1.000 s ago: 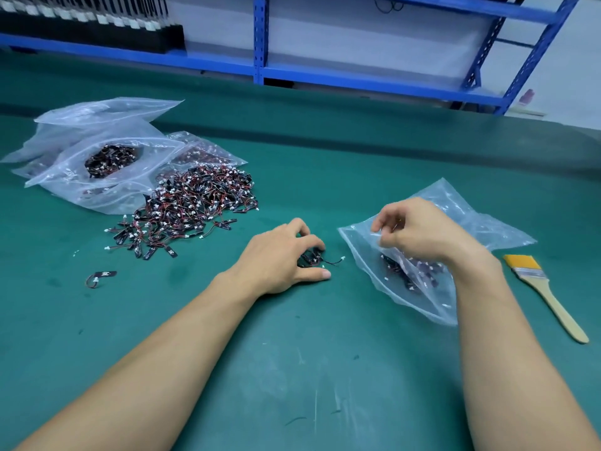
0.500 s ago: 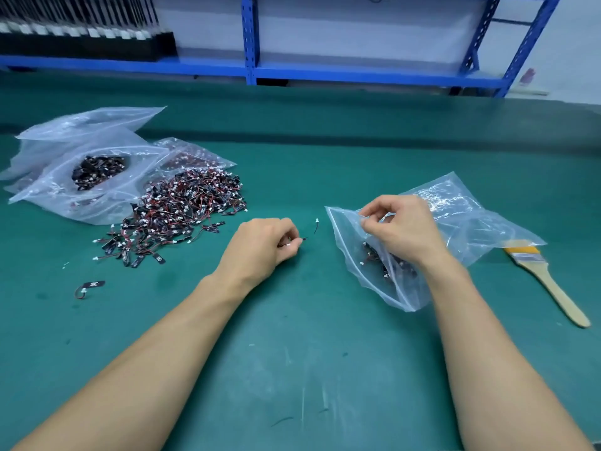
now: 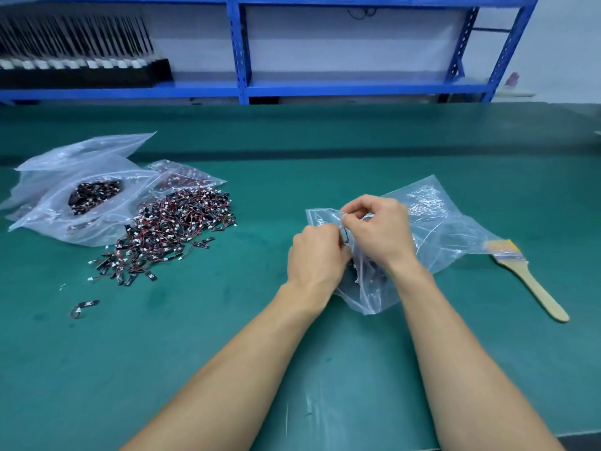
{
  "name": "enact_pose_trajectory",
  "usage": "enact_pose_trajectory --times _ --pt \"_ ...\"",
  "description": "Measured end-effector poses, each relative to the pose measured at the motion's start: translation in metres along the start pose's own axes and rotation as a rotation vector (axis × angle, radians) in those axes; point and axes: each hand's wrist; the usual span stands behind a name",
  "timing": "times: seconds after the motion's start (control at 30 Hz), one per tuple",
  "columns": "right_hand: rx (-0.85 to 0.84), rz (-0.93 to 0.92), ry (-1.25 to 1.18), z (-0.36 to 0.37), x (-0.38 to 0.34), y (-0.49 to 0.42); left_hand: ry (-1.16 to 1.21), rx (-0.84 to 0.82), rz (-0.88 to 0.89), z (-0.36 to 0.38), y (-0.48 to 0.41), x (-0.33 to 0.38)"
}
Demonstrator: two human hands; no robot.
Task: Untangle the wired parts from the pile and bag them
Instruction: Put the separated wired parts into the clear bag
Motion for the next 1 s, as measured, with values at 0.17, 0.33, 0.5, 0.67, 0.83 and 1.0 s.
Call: enact_pose_trajectory --times 0.17,0.33,0.5,0.67,0.83,1.0 --pt "0.080 -0.039 0.026 -0.001 -0.004 0.002 0.045 -0.047 0.015 0.003 -0.008 0.013" --pt "0.070 -0.010 0.030 0.001 -0.003 0.001 -0.003 -0.041 0.097 -0.010 -0.005 0.004" --pt "0.072 -0.032 0.050 0.002 -0.001 0.001 0.002 -0.050 0.264 -0.021 0.000 -0.017" --pt "0.063 -0.045 0.052 0.000 -0.001 0.002 0.025 -0.021 0.403 -0.033 0.010 -0.041" --pt "0.103 -0.071 0.059 -0.001 -0.001 0.001 0.125 0.062 0.433 -0.044 0.024 -0.063" --pt "0.128 -0.101 0.058 -0.002 -0.003 0.003 -0.109 -0.073 0.614 -0.039 0.028 -0.054"
Point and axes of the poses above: each hand's wrist, its own y-axis away from the middle knuckle, its own z-axis out of the palm, x = y × z, and after that the axes turned 13 degrees about y, right-handed
